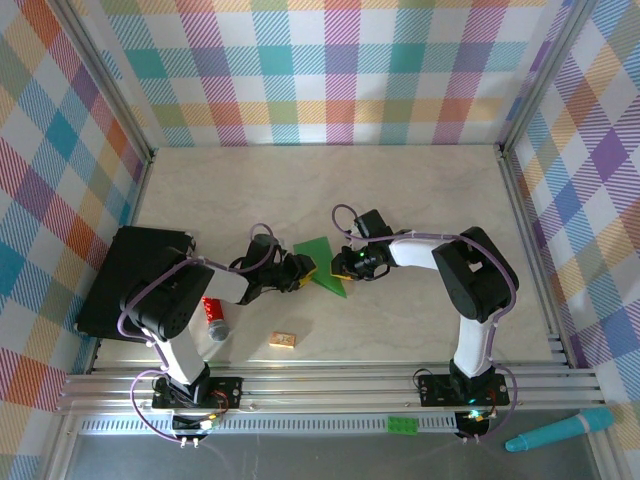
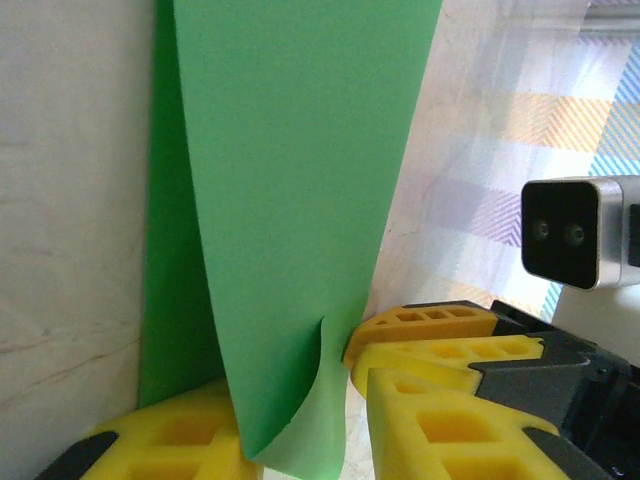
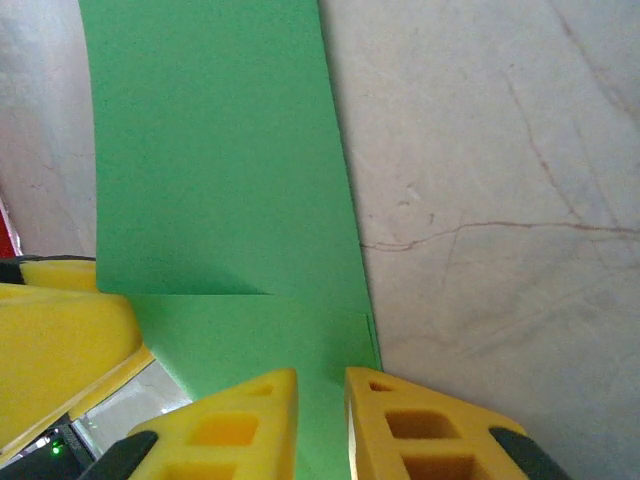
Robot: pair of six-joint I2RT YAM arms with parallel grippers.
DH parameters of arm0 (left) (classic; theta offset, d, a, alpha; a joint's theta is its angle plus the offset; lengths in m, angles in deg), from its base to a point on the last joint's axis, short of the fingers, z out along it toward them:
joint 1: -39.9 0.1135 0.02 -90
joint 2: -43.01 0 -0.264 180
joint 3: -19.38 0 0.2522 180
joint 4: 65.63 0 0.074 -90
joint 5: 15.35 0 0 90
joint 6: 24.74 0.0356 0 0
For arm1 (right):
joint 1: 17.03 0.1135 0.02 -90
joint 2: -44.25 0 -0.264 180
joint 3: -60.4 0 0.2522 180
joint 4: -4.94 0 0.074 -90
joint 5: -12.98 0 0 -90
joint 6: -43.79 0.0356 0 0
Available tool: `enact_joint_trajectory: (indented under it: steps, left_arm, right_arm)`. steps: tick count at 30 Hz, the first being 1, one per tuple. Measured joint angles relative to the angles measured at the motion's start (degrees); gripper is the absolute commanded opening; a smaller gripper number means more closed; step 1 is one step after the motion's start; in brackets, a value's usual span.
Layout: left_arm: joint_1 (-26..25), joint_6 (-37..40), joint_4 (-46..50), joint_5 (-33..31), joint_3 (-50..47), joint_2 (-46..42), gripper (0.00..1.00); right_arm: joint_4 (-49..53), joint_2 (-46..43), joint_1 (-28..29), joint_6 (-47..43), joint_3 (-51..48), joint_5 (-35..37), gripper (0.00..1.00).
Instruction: Fold a paper plane with a square sheet of paper (pick it up from the middle)
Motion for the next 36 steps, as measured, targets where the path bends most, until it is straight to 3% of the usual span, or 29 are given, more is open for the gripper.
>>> enact_joint_trajectory:
  steps: [6,11,20,28,36]
  left_arm:
    - [1.1,2.7,2.2,1.7,0.7,0.0,0.28]
    - [1.8,4.6,5.1,2.2,1.5,0.0,0.18]
    - [1.9,8.2,10.6,2.8,3.8,-0.1,0.04]
    - [1.9,8.6,17.7,0.8,6.8,-2.2,0.03]
    - [1.5,8.6,25.5,-1.3,13.4,-2.8,0.02]
  right_arm:
    - [0.0,0.0,0.0,0.0,0.0,0.0,0.22]
    - [0.0,0.0,-0.1,-0.1,0.0,-0.2,0.24]
    - [-1.0,-0.9,-0.2,-1.2,-0.2,-0.6,0.46]
    - [-1.0,-8.6,-0.2,-8.7,-3.3,6.4,0.54]
    - [-0.8,-14.7,5.0,-20.2,-5.6,17.6,0.49]
